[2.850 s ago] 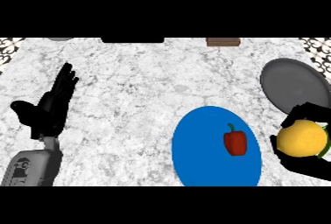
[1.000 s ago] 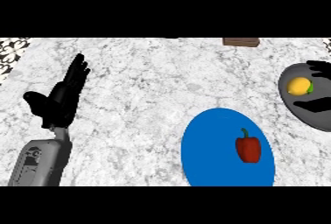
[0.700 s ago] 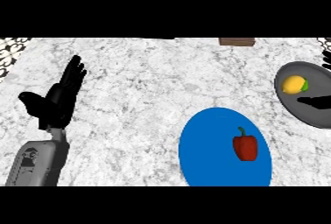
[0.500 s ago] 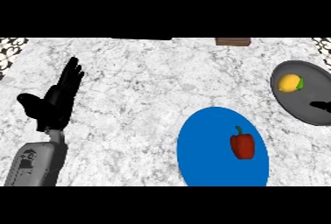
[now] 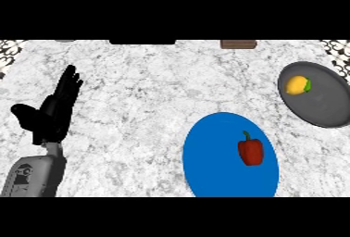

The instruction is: Pick the lemon from the plate and place it in the pan

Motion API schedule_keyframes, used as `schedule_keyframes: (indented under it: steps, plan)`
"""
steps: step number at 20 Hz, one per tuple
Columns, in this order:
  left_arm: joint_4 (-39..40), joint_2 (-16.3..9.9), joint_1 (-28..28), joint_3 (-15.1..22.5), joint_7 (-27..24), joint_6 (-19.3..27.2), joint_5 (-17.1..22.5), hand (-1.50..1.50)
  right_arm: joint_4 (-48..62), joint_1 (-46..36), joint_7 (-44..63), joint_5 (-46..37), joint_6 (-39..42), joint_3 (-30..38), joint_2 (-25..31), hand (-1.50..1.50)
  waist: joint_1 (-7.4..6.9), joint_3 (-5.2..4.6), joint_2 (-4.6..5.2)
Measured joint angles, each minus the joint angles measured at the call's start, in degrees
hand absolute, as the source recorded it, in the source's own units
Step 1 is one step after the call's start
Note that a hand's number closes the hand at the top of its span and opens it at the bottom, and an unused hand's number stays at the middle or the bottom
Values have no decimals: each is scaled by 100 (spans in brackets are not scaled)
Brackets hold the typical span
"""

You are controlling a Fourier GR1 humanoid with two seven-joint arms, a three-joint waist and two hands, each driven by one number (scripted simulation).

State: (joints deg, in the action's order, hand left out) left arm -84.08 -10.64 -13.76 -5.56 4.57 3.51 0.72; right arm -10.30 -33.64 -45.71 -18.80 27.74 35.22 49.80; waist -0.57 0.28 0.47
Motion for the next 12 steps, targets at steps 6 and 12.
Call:
schedule_keyframes:
  steps: [6,12]
  plan:
    - [86,11,34,-22,-63,52,-57,0,-308,723,-101,230,259,11,321,-150,134,-7,-37]
    - [33,-38,33,-69,-11,16,-19,0,-647,1192,-94,385,336,-106,444,-150,118,-9,-49]
